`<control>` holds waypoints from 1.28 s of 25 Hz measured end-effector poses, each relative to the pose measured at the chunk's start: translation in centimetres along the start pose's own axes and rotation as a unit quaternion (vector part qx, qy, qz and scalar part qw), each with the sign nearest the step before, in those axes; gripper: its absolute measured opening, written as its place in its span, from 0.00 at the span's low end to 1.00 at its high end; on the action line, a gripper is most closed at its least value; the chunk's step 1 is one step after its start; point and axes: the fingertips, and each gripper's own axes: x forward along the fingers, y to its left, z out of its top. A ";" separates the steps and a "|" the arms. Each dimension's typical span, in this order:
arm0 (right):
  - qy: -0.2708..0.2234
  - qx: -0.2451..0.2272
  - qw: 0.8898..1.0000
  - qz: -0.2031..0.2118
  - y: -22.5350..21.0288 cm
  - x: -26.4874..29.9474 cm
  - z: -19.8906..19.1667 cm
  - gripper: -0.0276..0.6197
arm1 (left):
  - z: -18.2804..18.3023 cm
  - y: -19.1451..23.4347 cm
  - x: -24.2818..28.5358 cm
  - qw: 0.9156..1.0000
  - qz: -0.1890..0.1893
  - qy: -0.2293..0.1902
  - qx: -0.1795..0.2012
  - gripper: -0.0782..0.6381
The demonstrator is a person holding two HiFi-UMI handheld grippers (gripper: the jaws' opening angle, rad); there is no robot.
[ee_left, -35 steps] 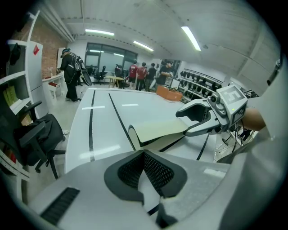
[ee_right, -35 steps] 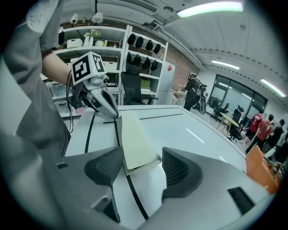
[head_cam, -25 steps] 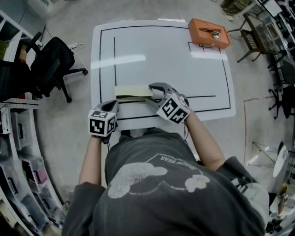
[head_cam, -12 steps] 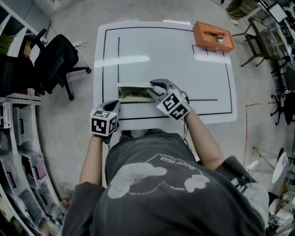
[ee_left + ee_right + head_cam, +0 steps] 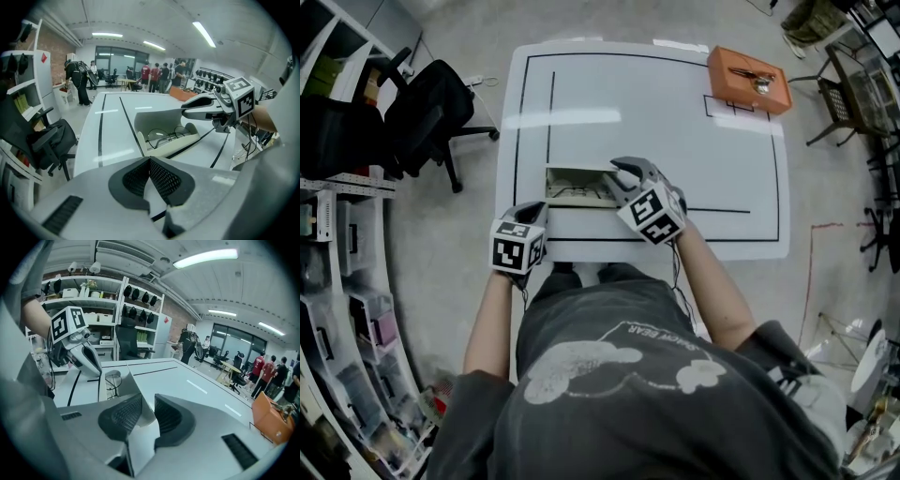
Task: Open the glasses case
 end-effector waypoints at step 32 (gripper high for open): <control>-0.020 0.119 0.977 -0.178 3.6 -6.2 1.8 0.13 | 2.3 1.2 -5.8 0.991 -0.091 -0.088 0.045 0.11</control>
